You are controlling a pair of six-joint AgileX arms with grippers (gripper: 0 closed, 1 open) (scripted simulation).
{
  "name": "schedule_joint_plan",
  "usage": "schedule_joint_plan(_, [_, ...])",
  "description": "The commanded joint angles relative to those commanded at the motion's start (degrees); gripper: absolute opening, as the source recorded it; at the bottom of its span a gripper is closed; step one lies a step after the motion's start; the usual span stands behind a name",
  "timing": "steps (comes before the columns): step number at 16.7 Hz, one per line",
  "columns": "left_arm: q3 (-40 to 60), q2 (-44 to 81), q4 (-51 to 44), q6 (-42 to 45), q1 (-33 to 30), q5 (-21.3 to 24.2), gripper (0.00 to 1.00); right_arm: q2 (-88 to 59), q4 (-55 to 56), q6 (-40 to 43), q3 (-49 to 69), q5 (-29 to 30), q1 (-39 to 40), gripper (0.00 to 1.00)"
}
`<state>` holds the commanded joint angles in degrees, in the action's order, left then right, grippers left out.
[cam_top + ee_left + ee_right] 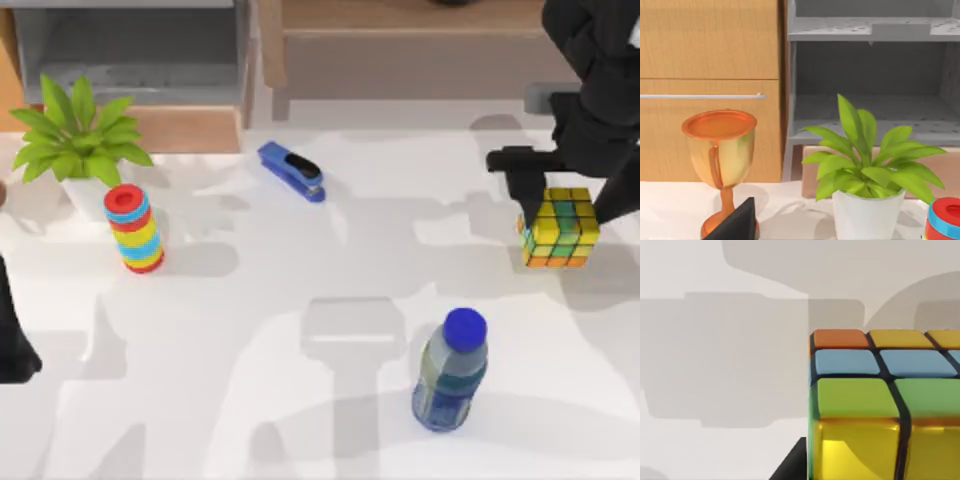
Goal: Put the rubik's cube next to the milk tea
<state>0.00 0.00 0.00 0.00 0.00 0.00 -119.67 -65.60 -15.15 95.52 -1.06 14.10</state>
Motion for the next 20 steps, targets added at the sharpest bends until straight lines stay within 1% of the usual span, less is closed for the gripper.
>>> schedule_joint_plan(12, [0.0, 0.0, 0.0, 0.0, 0.0, 0.0, 1.0, 3.66, 3.41, -2.23, -0.22, -0.41, 0.95, 0.0])
schedule_joint_plan(20, [0.0, 0.0, 0.0, 0.0, 0.0, 0.0, 1.0, 0.34, 3.9, -0.37, -2.13, 0.0, 0.1, 0.0])
